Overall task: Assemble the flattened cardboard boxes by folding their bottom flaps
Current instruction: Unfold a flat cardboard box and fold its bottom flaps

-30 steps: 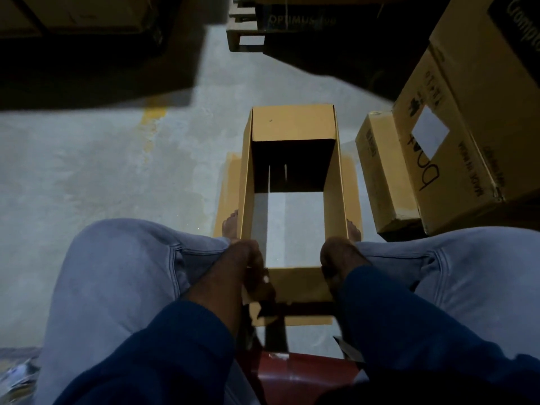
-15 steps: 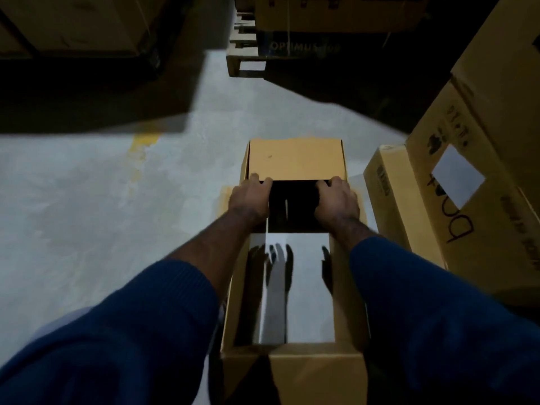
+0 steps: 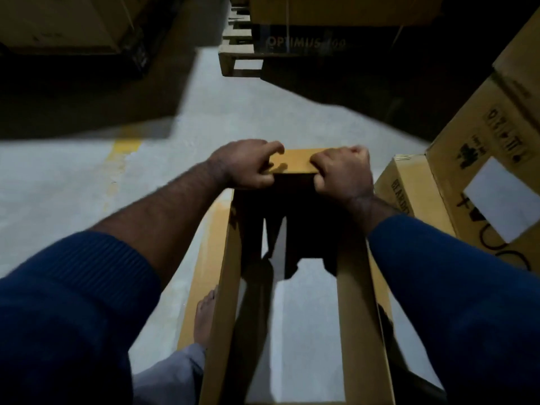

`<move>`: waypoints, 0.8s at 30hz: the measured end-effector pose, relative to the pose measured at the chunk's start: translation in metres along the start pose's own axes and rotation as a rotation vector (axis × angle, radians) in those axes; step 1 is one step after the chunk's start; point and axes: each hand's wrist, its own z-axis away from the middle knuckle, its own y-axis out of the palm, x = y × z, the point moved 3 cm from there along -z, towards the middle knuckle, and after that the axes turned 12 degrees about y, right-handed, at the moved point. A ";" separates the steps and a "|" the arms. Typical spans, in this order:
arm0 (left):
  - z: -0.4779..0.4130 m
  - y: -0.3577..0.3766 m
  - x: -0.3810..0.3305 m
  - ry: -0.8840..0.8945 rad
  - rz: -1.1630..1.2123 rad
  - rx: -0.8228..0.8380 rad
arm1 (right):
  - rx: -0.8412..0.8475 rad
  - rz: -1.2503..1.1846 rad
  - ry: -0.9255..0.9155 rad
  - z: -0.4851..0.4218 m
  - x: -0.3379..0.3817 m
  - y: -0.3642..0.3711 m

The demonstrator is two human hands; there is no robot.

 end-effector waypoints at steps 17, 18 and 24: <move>-0.048 0.067 0.023 -0.321 -0.138 -0.057 | 0.119 0.262 -0.014 -0.088 0.002 0.014; -0.051 0.070 0.027 -0.313 -0.119 -0.015 | 0.214 0.267 -0.026 -0.087 0.002 0.020; -0.057 0.073 0.041 -0.304 -0.051 -0.027 | 0.284 0.246 -0.103 -0.081 0.003 0.035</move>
